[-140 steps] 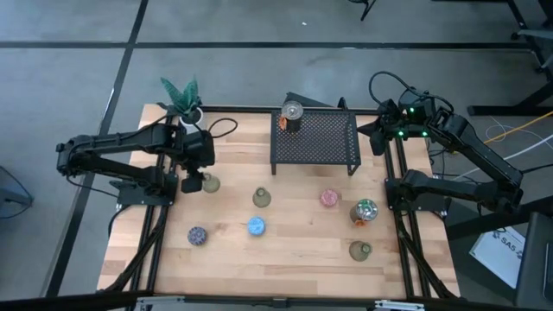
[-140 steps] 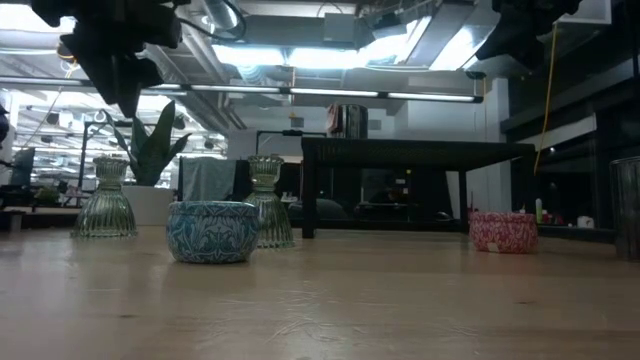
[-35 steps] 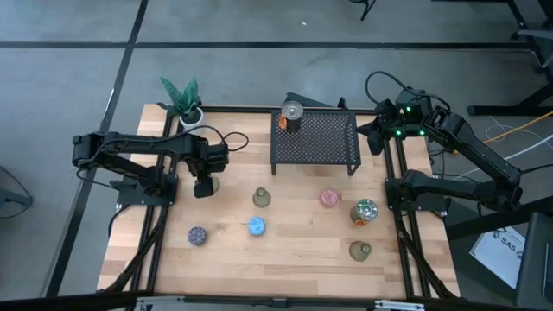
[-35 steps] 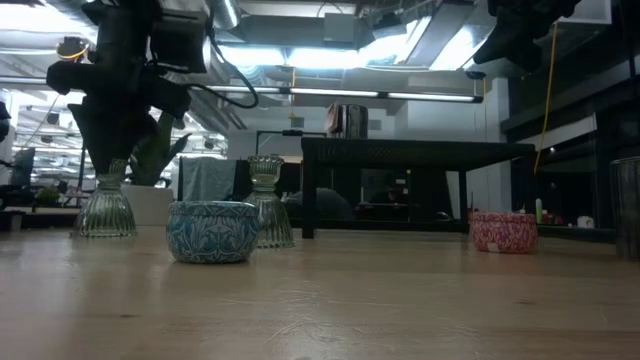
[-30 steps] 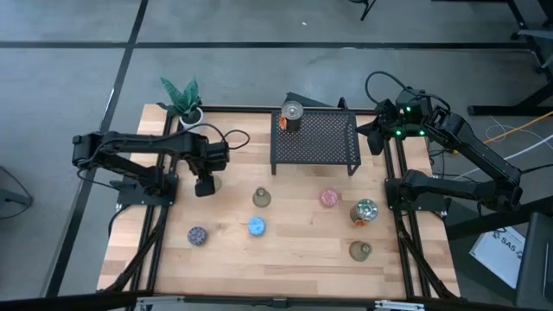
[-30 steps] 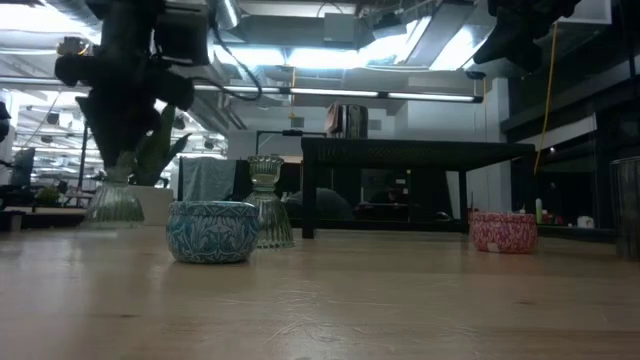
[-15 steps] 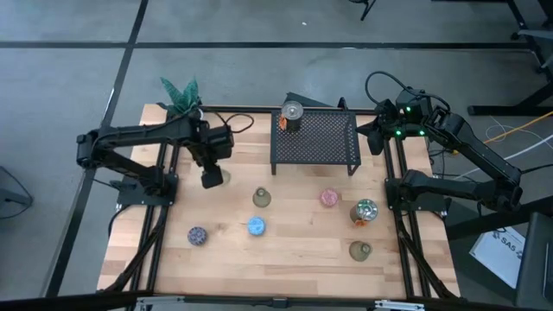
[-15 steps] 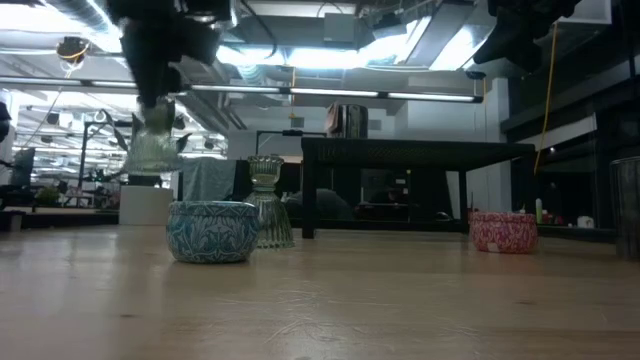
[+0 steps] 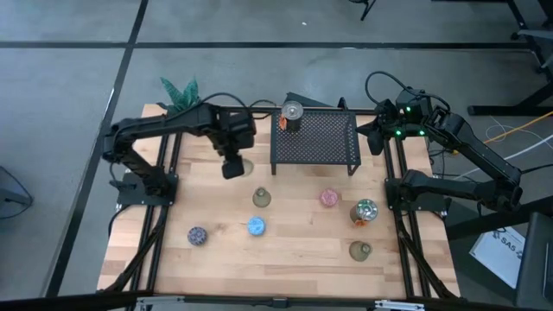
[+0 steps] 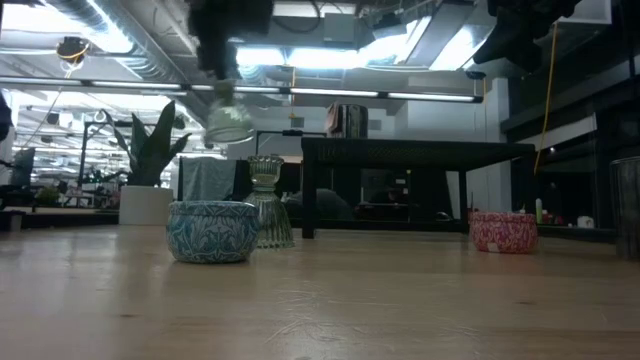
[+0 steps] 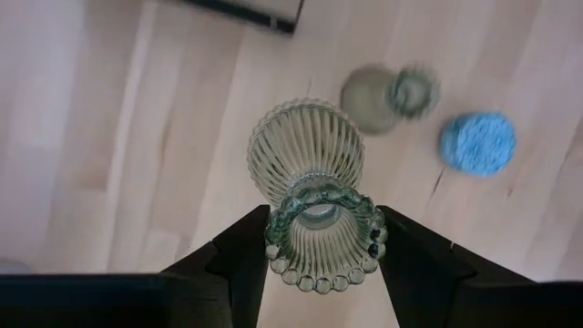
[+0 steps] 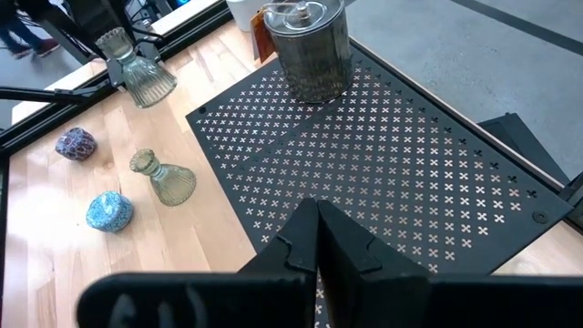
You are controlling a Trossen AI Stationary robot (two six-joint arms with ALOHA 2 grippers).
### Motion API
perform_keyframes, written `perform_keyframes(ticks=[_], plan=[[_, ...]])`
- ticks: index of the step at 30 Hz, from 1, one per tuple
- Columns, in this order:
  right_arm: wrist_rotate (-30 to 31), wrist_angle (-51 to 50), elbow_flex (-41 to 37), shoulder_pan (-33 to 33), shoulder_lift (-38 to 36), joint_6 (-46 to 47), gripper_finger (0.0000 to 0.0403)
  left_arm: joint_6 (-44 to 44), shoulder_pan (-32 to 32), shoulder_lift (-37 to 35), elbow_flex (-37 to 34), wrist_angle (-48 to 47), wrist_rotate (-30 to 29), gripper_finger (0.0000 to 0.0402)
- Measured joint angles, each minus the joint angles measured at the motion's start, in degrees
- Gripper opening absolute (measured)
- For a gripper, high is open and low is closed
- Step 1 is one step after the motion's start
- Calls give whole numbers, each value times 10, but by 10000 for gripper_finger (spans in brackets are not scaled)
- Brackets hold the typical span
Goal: Pick & Place candle stick holders
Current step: Put the left green vase candle holder on the shelf
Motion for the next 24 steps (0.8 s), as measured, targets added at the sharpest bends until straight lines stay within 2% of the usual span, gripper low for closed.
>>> perform_keyframes(ticks=[13, 24], plan=[[0, 0, 0, 0, 0, 0, 7, 61, 9, 79, 164, -24, -26, 175], [0, 0, 0, 0, 0, 0, 7, 101, 33, 145, 241, -14, -35, 175]])
